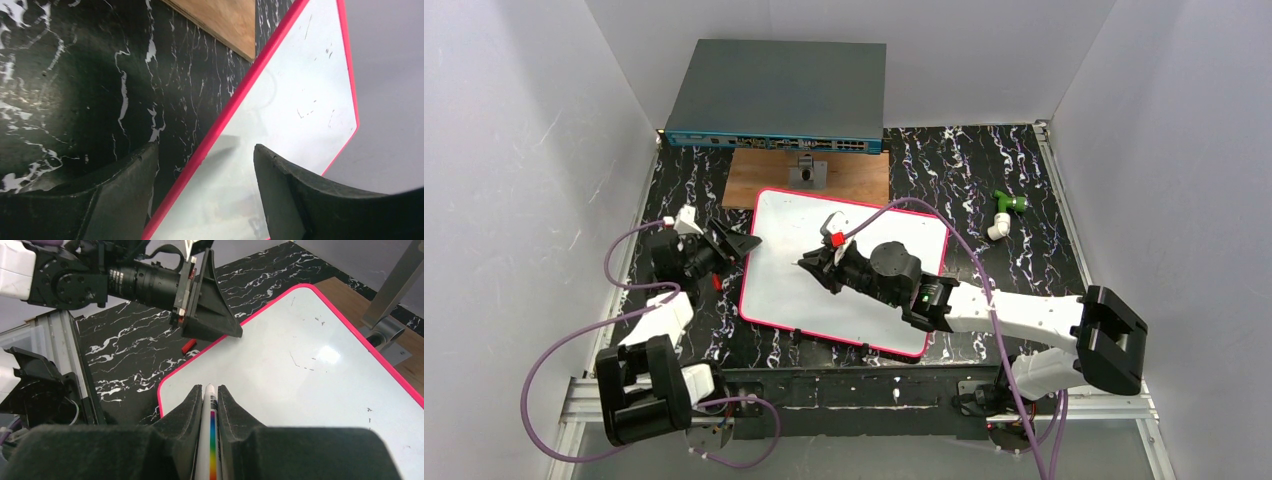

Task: Write a sentence on the whiteboard
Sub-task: Adjust the whiteboard at the center of the board, then hold the whiteboard on the whiteboard stand.

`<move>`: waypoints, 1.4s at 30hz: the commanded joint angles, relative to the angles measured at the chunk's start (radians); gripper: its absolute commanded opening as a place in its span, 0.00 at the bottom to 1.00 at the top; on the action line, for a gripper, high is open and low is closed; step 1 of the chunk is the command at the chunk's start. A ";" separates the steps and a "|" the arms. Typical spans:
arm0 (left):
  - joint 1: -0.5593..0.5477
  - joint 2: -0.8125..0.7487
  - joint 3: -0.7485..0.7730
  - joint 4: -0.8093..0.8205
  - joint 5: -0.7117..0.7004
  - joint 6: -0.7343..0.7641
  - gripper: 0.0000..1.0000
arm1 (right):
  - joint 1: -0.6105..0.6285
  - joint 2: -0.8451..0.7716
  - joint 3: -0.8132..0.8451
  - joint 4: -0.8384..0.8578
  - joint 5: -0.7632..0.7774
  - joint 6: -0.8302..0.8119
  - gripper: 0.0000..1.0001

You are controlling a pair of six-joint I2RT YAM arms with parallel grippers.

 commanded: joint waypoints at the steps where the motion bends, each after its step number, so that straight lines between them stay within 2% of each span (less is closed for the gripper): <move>1: -0.050 0.018 -0.017 0.079 -0.001 -0.022 0.66 | 0.002 -0.039 -0.007 0.030 -0.003 0.003 0.01; 6: -0.076 -0.048 -0.071 0.075 -0.025 -0.052 0.61 | 0.003 -0.045 -0.013 0.024 0.002 -0.001 0.01; 11: -0.109 -0.186 -0.154 0.023 -0.059 -0.089 0.48 | 0.002 -0.042 -0.020 0.032 0.011 0.000 0.01; 16: -0.116 -0.350 -0.231 -0.050 -0.077 -0.124 0.44 | 0.002 -0.036 -0.024 0.035 0.021 -0.003 0.01; 21: -0.117 -0.501 -0.250 -0.202 -0.117 -0.074 0.41 | 0.002 -0.003 -0.028 0.065 0.028 -0.005 0.01; 25: -0.117 -0.530 -0.294 -0.171 -0.121 -0.107 0.36 | 0.002 0.078 0.023 0.105 0.016 -0.002 0.01; 37: -0.117 -0.582 -0.301 -0.192 -0.132 -0.057 0.33 | -0.003 0.329 0.239 0.163 0.019 -0.003 0.01; 39: -0.117 -0.594 -0.304 -0.179 -0.129 -0.058 0.35 | -0.003 0.341 0.261 0.162 0.013 0.002 0.01; 42: -0.117 -0.614 -0.305 -0.159 -0.113 -0.059 0.46 | -0.003 0.342 0.276 0.151 0.016 0.003 0.01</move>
